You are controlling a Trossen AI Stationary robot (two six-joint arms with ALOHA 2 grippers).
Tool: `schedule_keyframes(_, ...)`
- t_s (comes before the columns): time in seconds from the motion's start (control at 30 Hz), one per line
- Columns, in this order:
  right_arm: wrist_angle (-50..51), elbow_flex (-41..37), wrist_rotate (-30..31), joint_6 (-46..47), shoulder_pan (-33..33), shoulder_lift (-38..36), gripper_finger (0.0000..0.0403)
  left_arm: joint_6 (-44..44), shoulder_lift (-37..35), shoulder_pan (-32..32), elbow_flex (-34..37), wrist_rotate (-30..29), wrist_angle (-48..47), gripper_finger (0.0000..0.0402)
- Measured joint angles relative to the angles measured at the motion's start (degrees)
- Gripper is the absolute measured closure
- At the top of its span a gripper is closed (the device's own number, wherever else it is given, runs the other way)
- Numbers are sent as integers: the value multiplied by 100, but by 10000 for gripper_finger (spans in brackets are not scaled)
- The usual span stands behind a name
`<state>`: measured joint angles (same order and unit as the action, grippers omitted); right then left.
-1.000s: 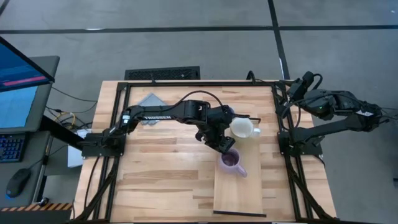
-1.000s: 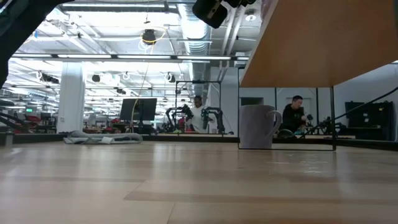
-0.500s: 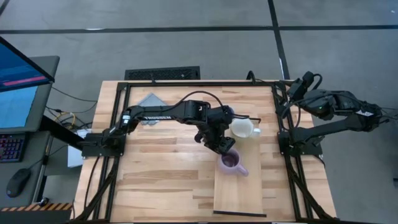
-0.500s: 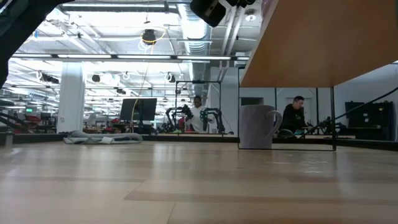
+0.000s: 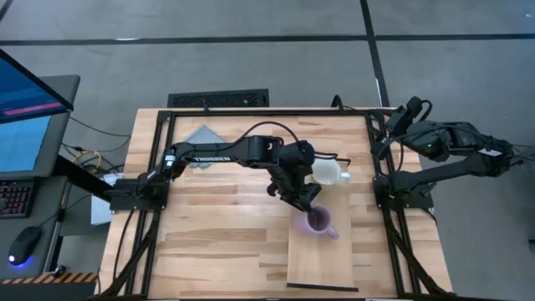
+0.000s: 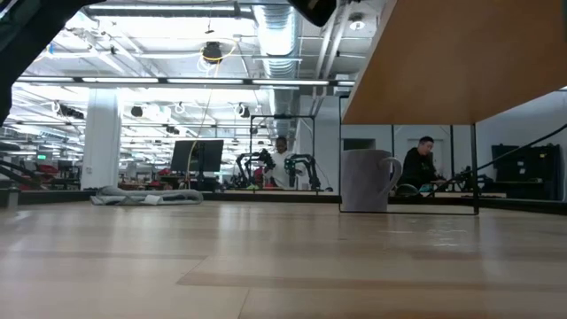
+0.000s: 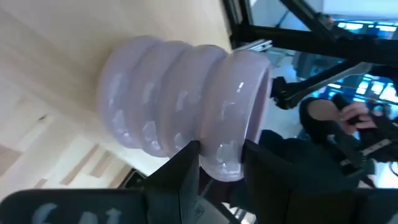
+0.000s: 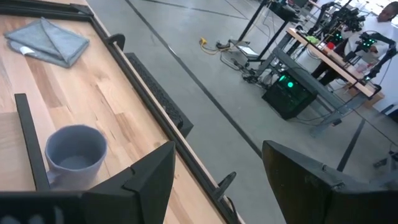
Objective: Stack small to large cups/mugs on shelf
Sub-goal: Put the violet mug on the shelf
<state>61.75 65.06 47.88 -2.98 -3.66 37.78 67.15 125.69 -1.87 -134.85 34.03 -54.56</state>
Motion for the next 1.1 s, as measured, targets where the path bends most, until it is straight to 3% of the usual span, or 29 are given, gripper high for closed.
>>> schedule_keyframes(1.1,267,0,11,149,0,-2,138,-155,-3,-85,0,-98,-561,293)
